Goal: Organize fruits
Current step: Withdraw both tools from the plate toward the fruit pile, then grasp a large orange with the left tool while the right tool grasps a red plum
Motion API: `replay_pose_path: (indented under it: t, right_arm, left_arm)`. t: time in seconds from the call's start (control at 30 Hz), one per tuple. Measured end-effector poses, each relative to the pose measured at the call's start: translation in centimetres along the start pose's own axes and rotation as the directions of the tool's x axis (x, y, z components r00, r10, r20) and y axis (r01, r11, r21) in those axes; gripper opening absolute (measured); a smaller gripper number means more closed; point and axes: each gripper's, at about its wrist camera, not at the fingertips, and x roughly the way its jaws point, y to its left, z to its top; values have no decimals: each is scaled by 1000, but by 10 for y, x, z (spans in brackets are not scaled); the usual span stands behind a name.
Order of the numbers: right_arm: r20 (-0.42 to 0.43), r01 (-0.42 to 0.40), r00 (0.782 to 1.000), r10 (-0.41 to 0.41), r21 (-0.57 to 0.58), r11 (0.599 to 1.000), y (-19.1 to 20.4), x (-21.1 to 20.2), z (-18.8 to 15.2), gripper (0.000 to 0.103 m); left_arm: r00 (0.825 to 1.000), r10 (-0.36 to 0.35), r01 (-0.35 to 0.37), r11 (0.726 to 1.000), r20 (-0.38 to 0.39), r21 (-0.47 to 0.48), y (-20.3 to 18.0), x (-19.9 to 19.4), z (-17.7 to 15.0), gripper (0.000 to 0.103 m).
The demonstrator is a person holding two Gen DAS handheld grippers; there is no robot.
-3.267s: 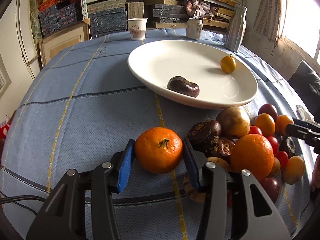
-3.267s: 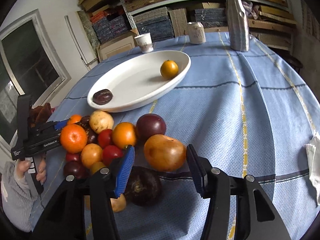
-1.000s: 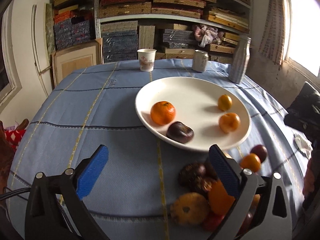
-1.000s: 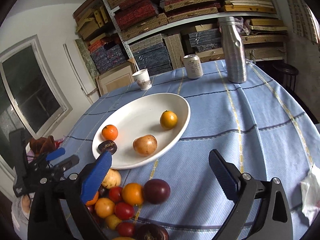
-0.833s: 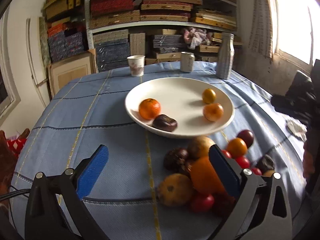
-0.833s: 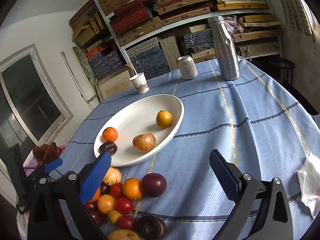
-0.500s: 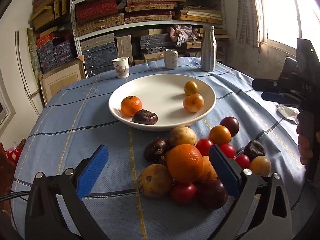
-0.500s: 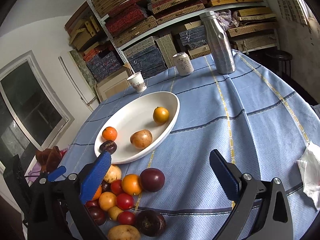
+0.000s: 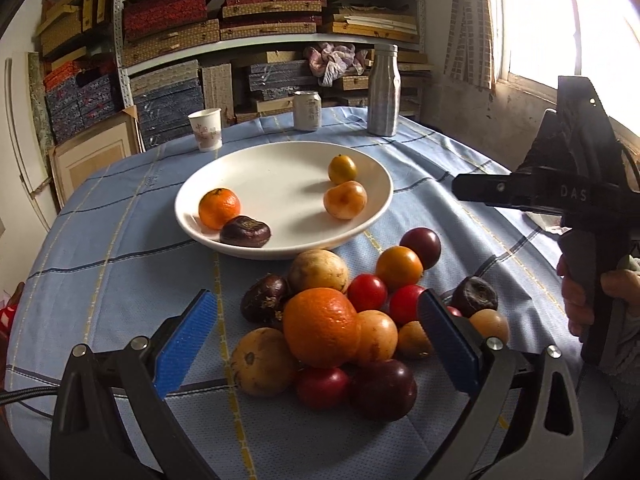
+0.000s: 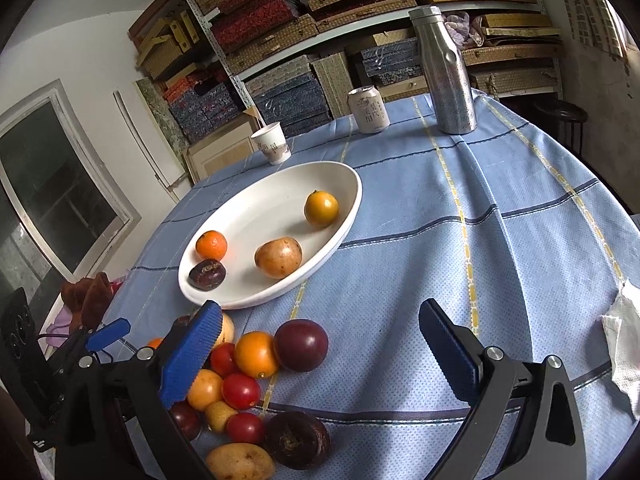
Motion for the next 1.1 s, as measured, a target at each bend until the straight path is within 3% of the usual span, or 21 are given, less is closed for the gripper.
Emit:
replay_pose_path:
  t: [0.07,0.1,0.13,0.27,0.63,0.87,1.03,1.1]
  right_arm:
    - [-13,5,1000,-5,-10,1000,2,3,-1,99]
    - [-19,8,1000,-8,-14,1000,3,4,-1,99]
    - [-23,8,1000,-9,-16,1000,3,5,-2,99]
    - [-23,7,1000,-7,-10,1000,2,5,-2,99]
    - [-106,-15,994,5,-91,996,14,23,-9,99]
    - [-193,-73,979,61,-58,996,13,40,-14,76]
    - [-219,-123,969,118,-10,992,7,47,-17,73]
    - [-221,-152,963,155,31,988,2,48,-17,66]
  left_arm:
    - [1000,-25,25,1000,-14,-7,0,4,1,86]
    - [998,-48,48,999,-29,-16,1,7,1,69]
    - [997,-69,68,997,-45,-27,2,10,1,60]
    - [990,-121,114,989,-72,-93,12,18,0,59]
    - [991,-71,62,995,-117,-81,8,18,-5,47]
    - [987,-97,90,994,-132,-57,3,18,-6,45]
    - [981,-130,119,990,-143,-81,8,21,-6,45]
    - [980,-139,127,988,-142,-90,9,22,-6,45]
